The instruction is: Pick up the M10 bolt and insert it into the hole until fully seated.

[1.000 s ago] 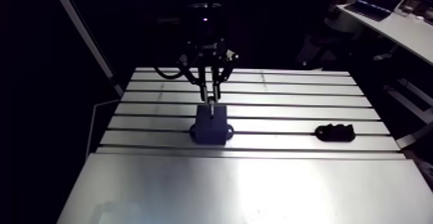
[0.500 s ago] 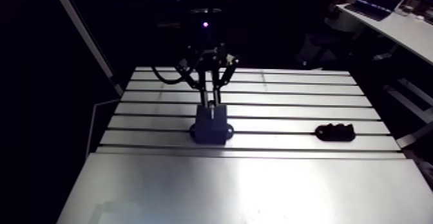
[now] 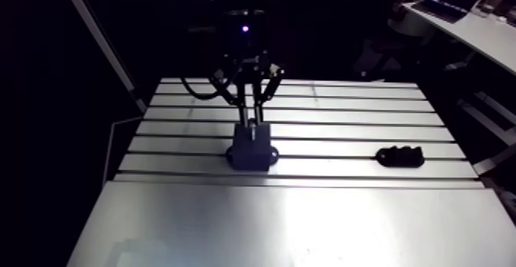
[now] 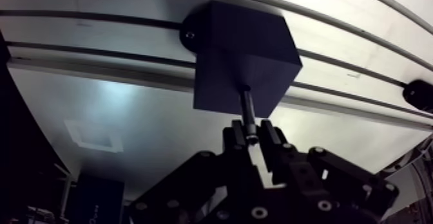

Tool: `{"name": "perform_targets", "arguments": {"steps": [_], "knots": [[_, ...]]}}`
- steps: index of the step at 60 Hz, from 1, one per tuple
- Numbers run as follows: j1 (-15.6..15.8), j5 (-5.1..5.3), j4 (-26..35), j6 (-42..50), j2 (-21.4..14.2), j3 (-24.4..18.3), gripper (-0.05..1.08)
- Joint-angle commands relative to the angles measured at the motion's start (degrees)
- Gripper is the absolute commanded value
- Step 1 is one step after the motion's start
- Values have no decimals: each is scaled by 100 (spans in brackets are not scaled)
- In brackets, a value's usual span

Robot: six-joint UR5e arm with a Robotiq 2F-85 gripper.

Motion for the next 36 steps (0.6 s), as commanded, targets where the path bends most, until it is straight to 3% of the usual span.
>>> {"name": "perform_targets", "arguments": {"steps": [1, 36], "knots": [[0, 3, -39, -9, 3, -1, 108], [0, 3, -72, -1, 28, 8, 108]]}}
